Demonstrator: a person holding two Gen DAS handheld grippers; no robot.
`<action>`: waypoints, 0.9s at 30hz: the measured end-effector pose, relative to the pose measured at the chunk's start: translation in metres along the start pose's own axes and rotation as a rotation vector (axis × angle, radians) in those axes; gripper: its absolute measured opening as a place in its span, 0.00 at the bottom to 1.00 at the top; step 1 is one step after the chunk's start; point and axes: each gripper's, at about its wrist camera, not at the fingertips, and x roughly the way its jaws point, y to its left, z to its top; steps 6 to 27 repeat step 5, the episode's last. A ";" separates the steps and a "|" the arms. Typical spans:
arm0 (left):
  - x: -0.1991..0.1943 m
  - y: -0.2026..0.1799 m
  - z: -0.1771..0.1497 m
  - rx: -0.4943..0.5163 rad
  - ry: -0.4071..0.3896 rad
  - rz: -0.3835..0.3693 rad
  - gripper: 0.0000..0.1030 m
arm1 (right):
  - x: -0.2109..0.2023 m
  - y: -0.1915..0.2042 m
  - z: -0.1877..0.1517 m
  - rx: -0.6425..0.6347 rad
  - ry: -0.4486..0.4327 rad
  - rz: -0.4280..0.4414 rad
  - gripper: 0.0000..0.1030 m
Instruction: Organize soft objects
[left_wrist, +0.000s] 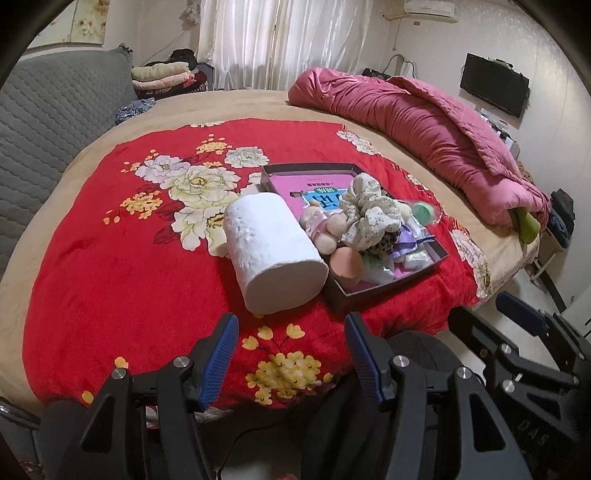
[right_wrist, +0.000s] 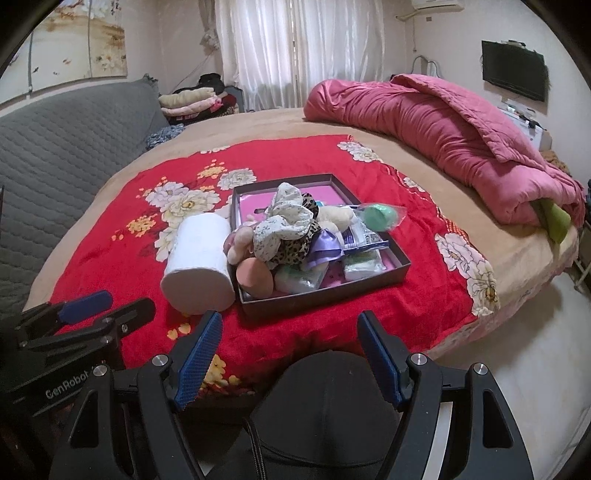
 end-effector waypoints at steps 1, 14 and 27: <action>0.000 0.001 -0.001 -0.001 0.006 0.000 0.57 | 0.000 0.000 0.001 0.000 0.000 0.000 0.74; 0.003 0.006 -0.008 -0.021 0.047 -0.025 0.57 | 0.002 0.000 0.002 -0.003 0.004 0.008 0.74; 0.003 0.006 -0.008 -0.021 0.047 -0.025 0.57 | 0.002 0.000 0.002 -0.003 0.004 0.008 0.74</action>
